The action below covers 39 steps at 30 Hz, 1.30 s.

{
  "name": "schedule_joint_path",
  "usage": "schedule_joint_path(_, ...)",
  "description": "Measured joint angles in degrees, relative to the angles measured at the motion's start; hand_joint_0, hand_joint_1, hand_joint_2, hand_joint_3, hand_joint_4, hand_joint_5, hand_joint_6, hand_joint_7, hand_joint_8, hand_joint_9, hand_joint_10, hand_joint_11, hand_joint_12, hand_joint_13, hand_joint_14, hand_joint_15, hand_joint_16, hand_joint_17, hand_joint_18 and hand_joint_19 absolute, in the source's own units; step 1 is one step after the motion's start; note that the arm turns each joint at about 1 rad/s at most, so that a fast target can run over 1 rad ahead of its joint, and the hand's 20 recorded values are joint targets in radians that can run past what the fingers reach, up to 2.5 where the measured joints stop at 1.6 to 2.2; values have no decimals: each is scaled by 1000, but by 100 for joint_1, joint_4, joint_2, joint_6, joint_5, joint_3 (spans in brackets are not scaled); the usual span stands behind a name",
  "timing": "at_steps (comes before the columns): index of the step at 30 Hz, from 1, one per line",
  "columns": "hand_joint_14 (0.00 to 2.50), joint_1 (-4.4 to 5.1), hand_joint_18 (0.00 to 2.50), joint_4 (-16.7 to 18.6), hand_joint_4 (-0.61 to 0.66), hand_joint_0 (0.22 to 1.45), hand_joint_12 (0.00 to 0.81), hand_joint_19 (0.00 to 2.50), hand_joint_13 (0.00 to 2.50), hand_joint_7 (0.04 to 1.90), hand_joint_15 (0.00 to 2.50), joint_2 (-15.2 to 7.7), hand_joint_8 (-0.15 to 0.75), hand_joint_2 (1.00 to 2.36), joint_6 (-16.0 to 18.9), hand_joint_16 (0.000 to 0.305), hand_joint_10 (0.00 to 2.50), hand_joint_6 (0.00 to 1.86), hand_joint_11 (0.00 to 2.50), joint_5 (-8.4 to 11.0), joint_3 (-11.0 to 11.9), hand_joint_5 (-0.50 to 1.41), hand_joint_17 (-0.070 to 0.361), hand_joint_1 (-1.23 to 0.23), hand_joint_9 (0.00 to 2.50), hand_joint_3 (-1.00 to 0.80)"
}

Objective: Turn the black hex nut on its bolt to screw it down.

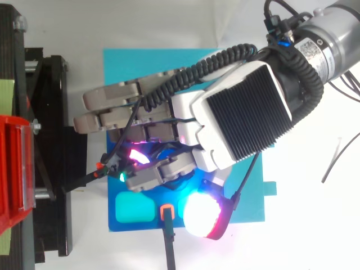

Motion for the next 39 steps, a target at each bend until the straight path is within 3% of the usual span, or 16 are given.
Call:
schedule_joint_path(21,1,-143,381,116,244,485,378,107,492,1338,0,0,291,1000,33,58,4,503,134,-161,0,-39,129,-57,870,-500)
schedule_joint_path(27,1,-163,393,227,263,474,383,101,500,1301,0,0,297,1000,358,59,4,503,133,-159,58,-42,132,-104,874,-500)
schedule_joint_path(35,0,-68,420,176,309,439,401,74,507,1209,0,2,312,1000,743,63,4,504,126,-97,399,-52,141,-200,866,-500)
schedule_joint_path(39,0,41,421,74,315,424,409,78,502,1179,0,1,313,1000,851,65,4,504,114,97,486,-55,146,-179,858,-500)
